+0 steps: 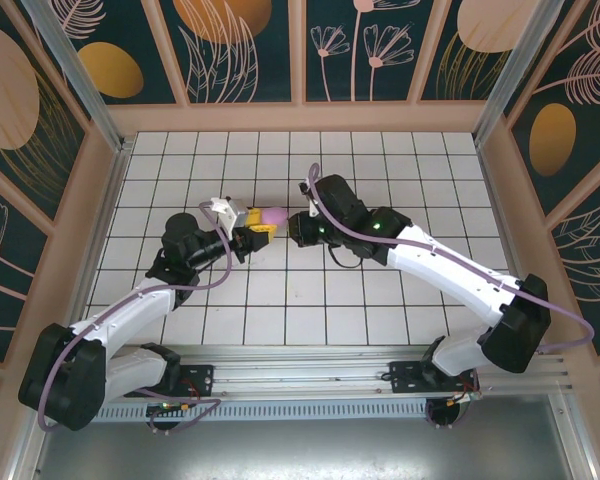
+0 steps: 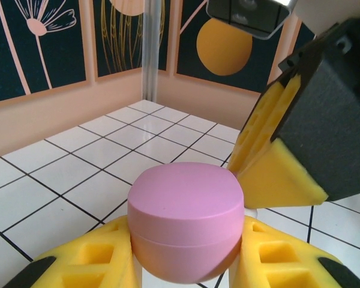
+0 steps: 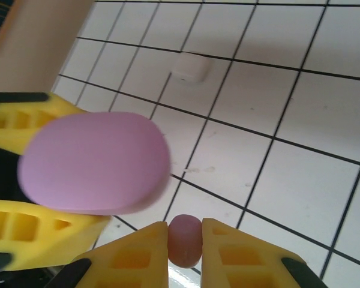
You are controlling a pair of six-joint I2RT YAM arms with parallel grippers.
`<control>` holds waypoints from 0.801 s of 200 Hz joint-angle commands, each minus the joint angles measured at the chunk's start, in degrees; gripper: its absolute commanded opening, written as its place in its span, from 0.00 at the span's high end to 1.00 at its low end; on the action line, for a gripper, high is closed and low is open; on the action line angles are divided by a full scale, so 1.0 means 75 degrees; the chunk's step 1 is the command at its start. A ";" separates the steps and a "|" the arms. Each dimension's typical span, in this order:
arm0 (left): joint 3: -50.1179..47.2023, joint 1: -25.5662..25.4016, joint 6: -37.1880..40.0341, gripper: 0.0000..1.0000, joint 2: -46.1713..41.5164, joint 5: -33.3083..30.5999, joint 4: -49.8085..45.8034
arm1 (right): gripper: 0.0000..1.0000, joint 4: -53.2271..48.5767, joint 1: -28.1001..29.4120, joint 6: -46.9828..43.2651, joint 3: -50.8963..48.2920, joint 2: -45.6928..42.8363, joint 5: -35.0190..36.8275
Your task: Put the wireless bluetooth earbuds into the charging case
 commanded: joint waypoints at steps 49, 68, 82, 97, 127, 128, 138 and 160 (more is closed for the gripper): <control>0.0172 0.0043 -0.0224 1.00 0.0013 0.0522 0.0377 | 0.83 0.0295 -0.0017 -0.0298 0.0932 0.0585 -0.0322; 0.0146 0.0043 -0.0260 1.00 0.0013 0.0575 0.0383 | 0.83 0.0240 -0.0087 -0.0270 0.1111 0.0659 -0.0298; 0.0126 0.0044 -0.0243 1.00 0.0001 0.0570 0.0381 | 0.83 0.0216 -0.0132 -0.0248 0.1234 0.0658 -0.0310; 0.0099 0.0043 -0.0213 1.00 -0.0011 0.0565 0.0348 | 0.83 0.0190 -0.0158 -0.0274 0.1330 0.0658 -0.0304; 0.0088 0.0043 -0.0176 1.00 -0.0035 0.0562 0.0311 | 0.83 0.0131 -0.0169 -0.0327 0.1489 0.0723 -0.0339; 0.0087 0.0043 -0.0174 1.00 -0.0034 0.0560 0.0311 | 0.83 0.0131 -0.0170 -0.0330 0.1495 0.0728 -0.0342; 0.0087 0.0034 -0.0163 1.00 -0.0034 0.0564 0.0306 | 0.83 0.0131 -0.0160 -0.0354 0.1533 0.0777 -0.0356; 0.0123 0.0043 -0.0163 1.00 0.0007 0.0611 0.0312 | 0.83 0.0062 -0.0169 -0.0414 0.1592 0.0916 -0.0336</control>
